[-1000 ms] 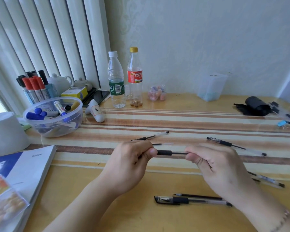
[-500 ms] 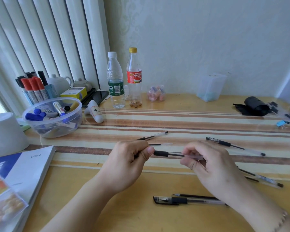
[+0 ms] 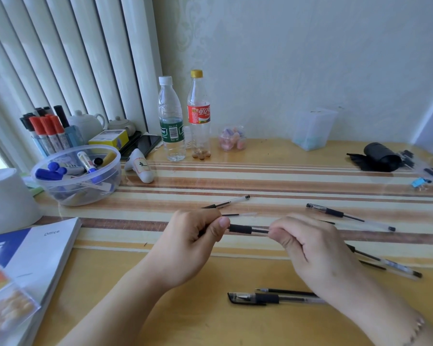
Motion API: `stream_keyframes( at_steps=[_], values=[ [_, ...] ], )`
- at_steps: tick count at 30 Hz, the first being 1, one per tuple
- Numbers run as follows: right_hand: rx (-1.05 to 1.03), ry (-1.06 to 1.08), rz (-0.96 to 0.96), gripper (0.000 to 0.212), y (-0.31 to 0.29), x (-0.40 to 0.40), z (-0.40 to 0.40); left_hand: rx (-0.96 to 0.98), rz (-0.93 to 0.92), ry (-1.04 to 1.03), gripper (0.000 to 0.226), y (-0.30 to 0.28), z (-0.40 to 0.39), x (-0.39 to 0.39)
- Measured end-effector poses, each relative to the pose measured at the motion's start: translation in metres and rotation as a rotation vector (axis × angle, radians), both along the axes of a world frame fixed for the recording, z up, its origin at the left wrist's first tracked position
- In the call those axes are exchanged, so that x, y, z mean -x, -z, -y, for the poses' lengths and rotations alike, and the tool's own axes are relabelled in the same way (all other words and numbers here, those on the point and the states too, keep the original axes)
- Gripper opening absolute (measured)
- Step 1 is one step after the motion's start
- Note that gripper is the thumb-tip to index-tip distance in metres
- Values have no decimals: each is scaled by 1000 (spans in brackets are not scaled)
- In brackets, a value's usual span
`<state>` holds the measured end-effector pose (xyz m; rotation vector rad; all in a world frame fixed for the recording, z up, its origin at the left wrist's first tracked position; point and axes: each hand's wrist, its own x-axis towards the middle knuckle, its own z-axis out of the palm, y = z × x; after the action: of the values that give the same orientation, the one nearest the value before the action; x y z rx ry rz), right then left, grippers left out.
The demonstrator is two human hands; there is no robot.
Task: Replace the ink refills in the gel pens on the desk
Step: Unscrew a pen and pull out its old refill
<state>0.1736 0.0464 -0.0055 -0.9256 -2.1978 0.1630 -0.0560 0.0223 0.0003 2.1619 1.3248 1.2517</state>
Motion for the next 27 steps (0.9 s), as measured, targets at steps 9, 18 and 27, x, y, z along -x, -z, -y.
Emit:
stream_keyframes(
  at_steps=[9, 18, 27],
  values=[
    [59, -23, -5, 31, 0, 2, 4, 8, -26, -31, 38, -2, 0, 3],
    [45, 158, 77, 9, -17, -25, -13, 72, 62, -157, 34, -16, -5, 37],
    [310, 4, -60, 19, -13, -10, -2, 99, 29, -32, 32, -8, -3, 20]
  ],
)
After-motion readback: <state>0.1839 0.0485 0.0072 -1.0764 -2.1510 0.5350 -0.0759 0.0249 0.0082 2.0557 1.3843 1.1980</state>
